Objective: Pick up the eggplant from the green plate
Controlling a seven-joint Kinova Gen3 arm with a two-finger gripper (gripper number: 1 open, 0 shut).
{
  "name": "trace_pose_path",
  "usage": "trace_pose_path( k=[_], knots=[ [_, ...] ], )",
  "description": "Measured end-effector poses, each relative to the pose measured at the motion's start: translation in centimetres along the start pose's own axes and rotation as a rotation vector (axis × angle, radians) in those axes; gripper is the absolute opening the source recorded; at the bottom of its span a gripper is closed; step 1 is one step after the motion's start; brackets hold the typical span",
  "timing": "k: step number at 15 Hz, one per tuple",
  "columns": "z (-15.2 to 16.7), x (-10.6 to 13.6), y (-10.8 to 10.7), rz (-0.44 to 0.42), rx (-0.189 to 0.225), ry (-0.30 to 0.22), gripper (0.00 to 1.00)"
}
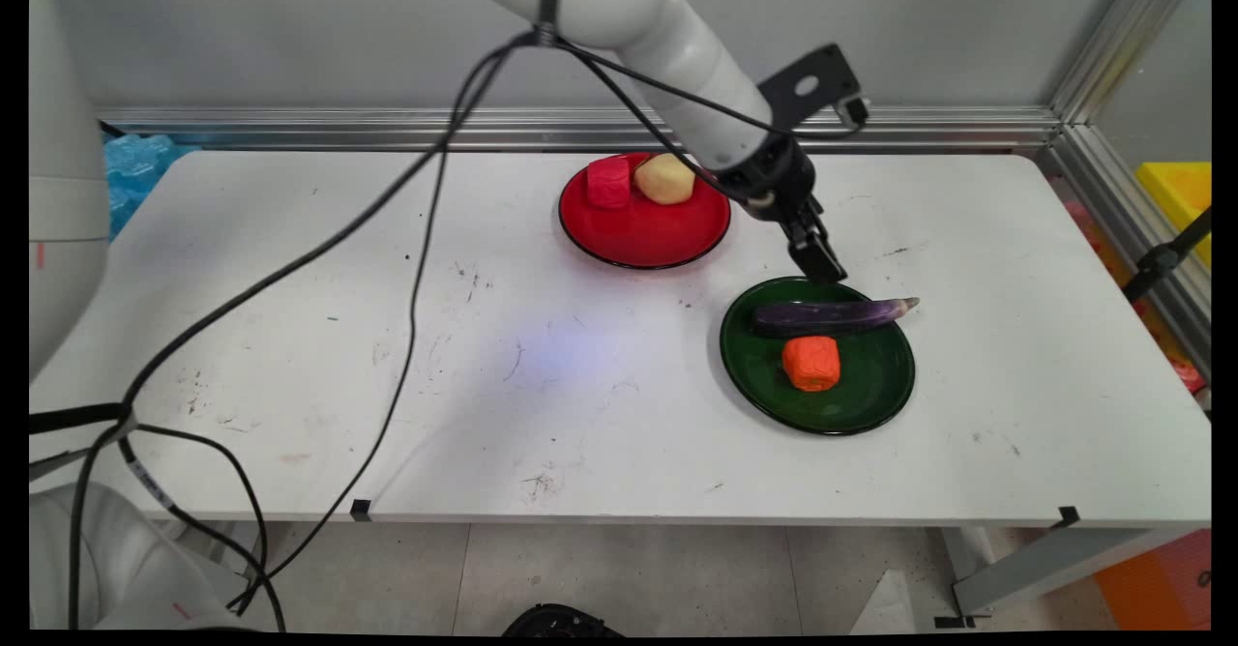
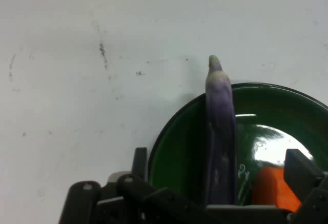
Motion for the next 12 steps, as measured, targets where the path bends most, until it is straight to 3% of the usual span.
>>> trace_pose_path(
  k=[12],
  knots=[
    [7.2,1.0,1.4,-0.022,0.011,-0.084,1.00]
  ],
)
